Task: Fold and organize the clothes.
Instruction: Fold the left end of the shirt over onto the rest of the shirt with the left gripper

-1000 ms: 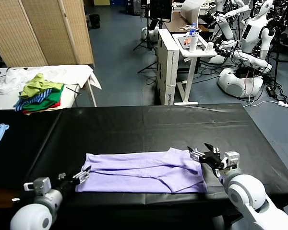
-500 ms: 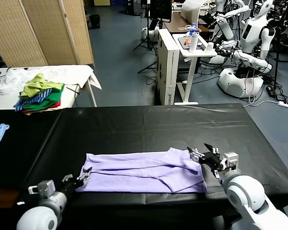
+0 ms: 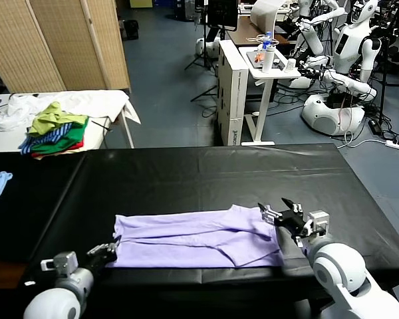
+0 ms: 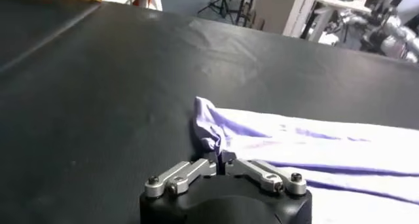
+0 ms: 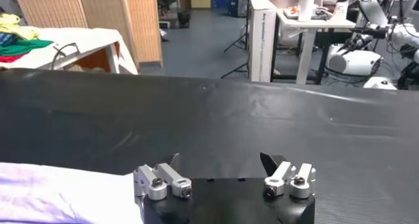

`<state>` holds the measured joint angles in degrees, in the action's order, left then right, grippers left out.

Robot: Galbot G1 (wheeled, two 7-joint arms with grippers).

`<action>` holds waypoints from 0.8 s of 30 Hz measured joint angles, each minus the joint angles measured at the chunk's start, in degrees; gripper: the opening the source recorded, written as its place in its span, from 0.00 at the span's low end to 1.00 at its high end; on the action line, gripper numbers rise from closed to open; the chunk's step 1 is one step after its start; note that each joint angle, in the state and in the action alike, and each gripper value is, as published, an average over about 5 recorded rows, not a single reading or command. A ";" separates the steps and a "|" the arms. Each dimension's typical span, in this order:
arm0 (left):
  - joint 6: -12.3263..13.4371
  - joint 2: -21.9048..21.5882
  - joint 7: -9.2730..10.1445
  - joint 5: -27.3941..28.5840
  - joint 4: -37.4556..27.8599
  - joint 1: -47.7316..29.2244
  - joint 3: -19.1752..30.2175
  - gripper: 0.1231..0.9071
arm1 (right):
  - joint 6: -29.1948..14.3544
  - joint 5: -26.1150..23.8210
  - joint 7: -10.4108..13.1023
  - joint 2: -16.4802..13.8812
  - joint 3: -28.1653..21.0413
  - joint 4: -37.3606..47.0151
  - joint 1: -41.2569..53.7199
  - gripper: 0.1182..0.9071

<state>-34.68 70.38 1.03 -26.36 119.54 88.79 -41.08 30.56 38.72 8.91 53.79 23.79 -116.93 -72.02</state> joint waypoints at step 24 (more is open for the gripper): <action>8.56 -10.16 -0.84 11.69 1.35 4.78 -8.54 0.06 | -2.31 -0.58 -0.41 1.66 1.95 -1.57 -4.01 1.00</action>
<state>-26.12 60.22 0.20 -14.67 120.89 93.57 -49.62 28.25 38.14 8.50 55.45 25.74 -118.49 -76.03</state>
